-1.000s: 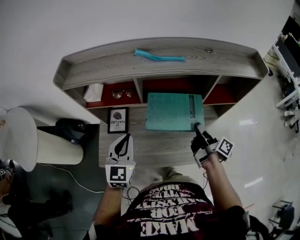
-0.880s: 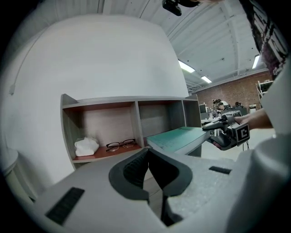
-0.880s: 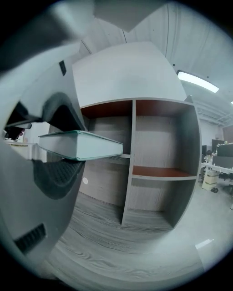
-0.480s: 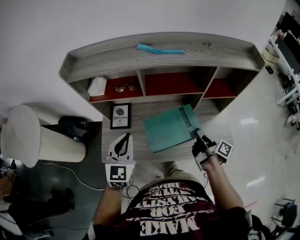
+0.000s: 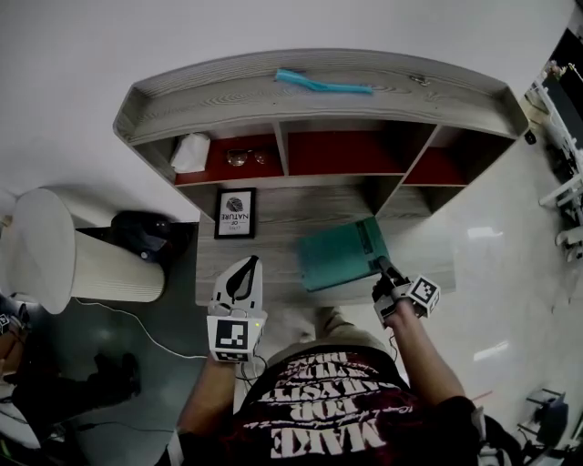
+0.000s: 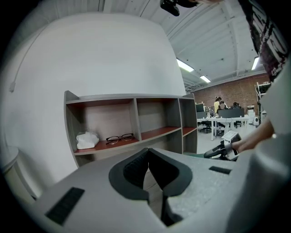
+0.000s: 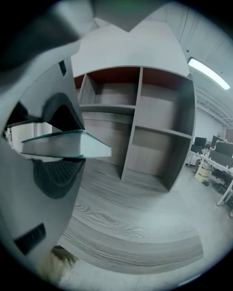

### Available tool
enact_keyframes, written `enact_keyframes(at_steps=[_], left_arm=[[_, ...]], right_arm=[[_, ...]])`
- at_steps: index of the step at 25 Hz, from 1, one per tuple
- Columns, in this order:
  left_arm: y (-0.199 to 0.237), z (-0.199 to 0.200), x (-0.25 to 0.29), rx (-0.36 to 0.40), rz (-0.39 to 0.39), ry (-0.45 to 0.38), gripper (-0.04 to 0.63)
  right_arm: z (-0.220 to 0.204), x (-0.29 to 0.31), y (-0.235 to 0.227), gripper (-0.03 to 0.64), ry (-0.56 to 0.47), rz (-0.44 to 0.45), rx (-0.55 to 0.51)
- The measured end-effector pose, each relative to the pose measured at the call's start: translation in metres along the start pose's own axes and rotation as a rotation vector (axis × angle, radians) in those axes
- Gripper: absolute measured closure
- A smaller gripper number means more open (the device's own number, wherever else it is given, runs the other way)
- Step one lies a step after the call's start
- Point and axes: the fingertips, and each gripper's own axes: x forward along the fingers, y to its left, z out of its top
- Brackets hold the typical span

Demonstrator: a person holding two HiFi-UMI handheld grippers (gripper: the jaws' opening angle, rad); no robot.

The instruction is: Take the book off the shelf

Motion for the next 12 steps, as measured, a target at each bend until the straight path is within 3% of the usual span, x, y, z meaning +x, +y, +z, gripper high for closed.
enact_keyframes(at_steps=[5, 12], left_arm=[[-0.006, 0.000, 0.002, -0.003, -0.007, 0.008, 0.589], [-0.006, 0.002, -0.003, 0.011, 0.006, 0.018, 0.589]], right_arm=[[-0.001, 0.013, -0.047, 0.439, 0.010, -0.083, 0.028], [0.001, 0.029, -0.092, 0.431, 0.001, -0.120, 0.011]])
